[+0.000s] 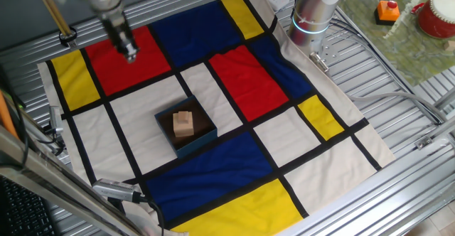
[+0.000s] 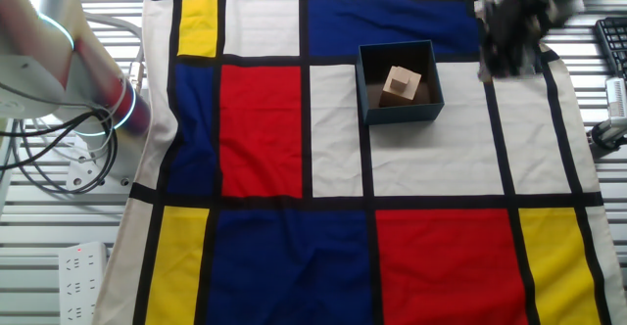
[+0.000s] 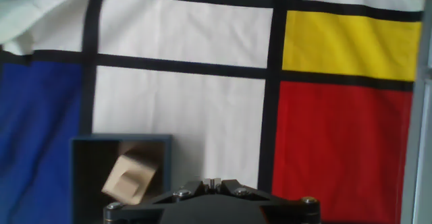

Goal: Take everything out of the gift box

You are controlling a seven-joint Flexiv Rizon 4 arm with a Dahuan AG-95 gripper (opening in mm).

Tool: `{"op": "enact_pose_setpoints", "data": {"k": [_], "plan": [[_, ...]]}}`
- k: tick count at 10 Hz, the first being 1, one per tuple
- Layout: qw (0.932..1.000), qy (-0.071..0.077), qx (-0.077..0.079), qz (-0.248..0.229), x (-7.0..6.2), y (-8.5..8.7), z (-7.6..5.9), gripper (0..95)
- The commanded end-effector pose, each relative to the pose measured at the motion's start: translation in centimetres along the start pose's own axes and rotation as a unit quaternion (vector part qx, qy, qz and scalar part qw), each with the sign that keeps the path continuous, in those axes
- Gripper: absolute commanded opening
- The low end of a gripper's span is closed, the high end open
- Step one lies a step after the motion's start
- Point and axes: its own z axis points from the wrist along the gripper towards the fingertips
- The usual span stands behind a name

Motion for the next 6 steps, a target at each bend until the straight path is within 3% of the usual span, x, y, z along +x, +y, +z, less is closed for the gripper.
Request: {"op": "enact_pose_setpoints", "data": {"k": [1, 4, 6], "plan": [[0.9996, -0.024, 0.005, 0.017, 2.2, 2.3, 0.0, 0.0], [0.999, -0.031, -0.006, 0.032, 2.4, 4.1, 1.4, 0.0], [0.9989, -0.027, -0.007, 0.037, 2.9, 5.7, 3.2, 0.0]]}}
